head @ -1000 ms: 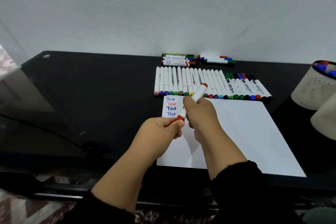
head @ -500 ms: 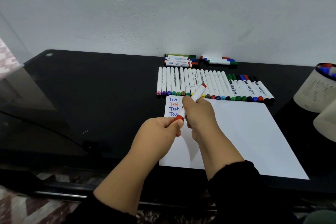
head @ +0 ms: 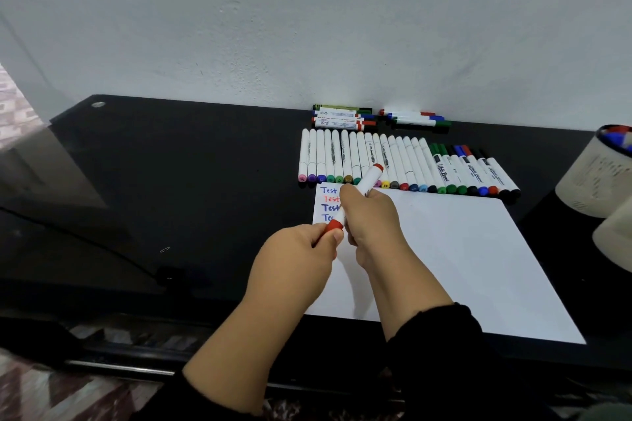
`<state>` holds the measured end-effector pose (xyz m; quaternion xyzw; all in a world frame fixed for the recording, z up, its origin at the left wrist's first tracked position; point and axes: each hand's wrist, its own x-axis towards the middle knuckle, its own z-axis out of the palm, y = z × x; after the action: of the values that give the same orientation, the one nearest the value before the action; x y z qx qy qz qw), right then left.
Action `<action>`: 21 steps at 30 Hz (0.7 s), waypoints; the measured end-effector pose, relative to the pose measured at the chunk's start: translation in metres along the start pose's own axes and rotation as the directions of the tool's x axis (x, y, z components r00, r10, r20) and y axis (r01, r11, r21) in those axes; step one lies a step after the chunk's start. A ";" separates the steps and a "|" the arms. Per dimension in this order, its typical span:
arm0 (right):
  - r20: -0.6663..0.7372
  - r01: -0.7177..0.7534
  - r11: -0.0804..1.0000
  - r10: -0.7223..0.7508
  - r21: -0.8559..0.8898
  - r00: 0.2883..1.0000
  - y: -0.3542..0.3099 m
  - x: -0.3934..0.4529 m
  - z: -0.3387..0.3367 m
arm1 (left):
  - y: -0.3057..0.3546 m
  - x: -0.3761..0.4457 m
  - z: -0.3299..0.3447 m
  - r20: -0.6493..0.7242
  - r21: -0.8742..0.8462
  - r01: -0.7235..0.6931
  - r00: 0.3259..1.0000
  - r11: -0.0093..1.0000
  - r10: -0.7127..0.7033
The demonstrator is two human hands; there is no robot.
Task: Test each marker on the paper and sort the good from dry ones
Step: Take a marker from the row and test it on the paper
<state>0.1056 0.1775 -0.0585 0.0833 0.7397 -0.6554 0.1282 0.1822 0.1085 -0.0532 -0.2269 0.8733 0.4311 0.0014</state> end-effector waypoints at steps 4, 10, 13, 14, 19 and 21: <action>0.008 -0.014 1.000 0.014 0.014 1.000 -0.002 0.000 0.002 | 0.000 0.000 -0.003 0.017 -0.039 0.001 1.000 0.999 0.000; -0.010 -0.008 0.999 0.009 0.053 1.000 -0.008 0.010 -0.013 | -0.007 -0.016 -0.021 0.240 -0.425 0.187 0.967 0.886 -0.090; -0.092 -0.020 0.991 0.032 0.131 0.995 -0.015 0.017 -0.027 | -0.012 -0.017 -0.020 0.178 -0.390 0.173 0.978 0.904 -0.110; -0.073 -0.011 0.992 0.021 0.124 0.997 -0.015 0.016 -0.026 | -0.010 -0.013 -0.018 0.136 -0.380 0.170 0.982 0.909 -0.127; -0.070 0.030 0.984 -0.018 0.176 0.997 -0.011 0.010 -0.018 | -0.006 0.001 -0.010 0.050 -0.339 0.134 0.991 0.931 -0.125; -0.082 0.058 0.977 -0.042 0.206 0.996 -0.010 0.012 -0.024 | -0.011 0.005 -0.011 0.011 -0.319 0.103 0.994 0.942 -0.105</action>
<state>0.0890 0.1994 -0.0502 0.1028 0.6732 -0.7285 0.0738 0.1843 0.0927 -0.0558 -0.2711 0.7789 0.5653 -0.0153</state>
